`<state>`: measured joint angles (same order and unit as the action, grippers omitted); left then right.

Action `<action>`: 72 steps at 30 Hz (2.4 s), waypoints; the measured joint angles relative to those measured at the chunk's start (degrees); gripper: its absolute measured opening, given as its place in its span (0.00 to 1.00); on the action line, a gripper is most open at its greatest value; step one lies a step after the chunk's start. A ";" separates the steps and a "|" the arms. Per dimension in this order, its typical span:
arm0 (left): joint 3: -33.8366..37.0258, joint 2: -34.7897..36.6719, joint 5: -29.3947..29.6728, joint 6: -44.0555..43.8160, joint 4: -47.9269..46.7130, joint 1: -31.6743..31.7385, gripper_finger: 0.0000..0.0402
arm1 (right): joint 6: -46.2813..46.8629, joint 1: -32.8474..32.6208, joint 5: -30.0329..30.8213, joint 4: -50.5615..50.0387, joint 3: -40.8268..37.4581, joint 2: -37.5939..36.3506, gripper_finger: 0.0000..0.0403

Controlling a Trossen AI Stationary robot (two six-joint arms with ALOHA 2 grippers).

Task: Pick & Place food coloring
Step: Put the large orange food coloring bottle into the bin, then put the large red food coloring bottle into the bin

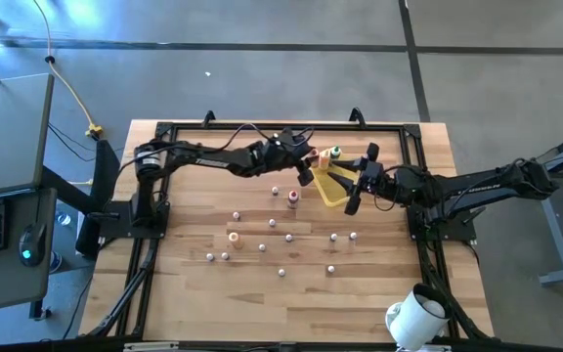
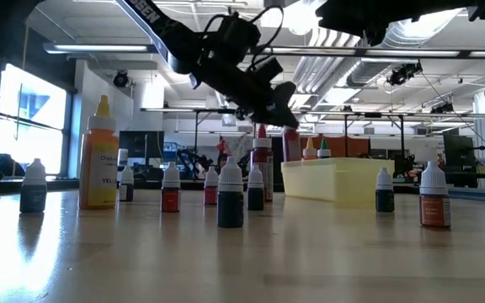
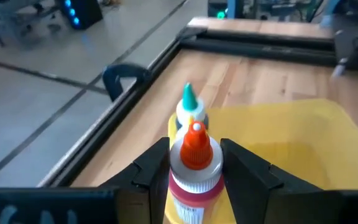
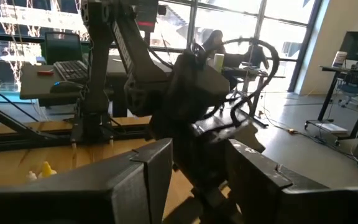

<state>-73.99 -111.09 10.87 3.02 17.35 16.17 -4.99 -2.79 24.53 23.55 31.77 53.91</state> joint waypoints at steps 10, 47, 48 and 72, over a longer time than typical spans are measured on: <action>0.03 -1.88 1.32 -0.27 -1.25 0.00 0.34 | 0.00 0.00 -0.01 -0.30 0.00 0.00 0.36; 0.05 46.80 0.78 4.21 -48.96 0.69 0.46 | 2.66 4.10 -13.59 3.71 0.00 13.00 0.36; 0.05 48.97 -0.84 3.67 -50.94 0.69 0.46 | 2.67 4.70 -14.34 5.08 0.00 14.74 0.36; 33.80 74.82 -12.82 -6.76 -45.53 0.67 0.46 | 12.41 12.23 -30.32 23.83 1.88 43.59 0.36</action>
<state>-40.18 -36.27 -1.94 -3.74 -28.17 16.84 7.42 9.44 -5.78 47.38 33.65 97.50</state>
